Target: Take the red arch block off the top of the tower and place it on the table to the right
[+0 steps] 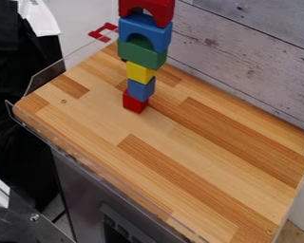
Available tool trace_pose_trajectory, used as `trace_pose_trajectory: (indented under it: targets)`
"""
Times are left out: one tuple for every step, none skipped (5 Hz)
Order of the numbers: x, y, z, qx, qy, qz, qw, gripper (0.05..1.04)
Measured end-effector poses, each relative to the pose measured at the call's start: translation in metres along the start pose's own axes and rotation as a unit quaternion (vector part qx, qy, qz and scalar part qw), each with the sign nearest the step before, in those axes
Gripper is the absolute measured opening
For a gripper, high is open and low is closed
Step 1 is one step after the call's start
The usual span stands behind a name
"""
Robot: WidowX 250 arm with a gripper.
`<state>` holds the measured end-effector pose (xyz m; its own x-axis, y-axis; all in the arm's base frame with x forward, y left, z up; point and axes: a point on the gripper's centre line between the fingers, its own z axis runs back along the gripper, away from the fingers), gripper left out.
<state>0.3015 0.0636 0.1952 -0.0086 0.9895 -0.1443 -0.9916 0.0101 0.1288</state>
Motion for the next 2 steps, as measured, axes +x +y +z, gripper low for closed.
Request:
trace_pose_trajectory:
  targets:
    - [-0.0001,0.0004,-0.0047,0.005,0.000,0.001,1.0000,1.000]
    - [-0.0013,-0.0033,-0.0120,0.011,0.011,0.001,0.9999,1.000]
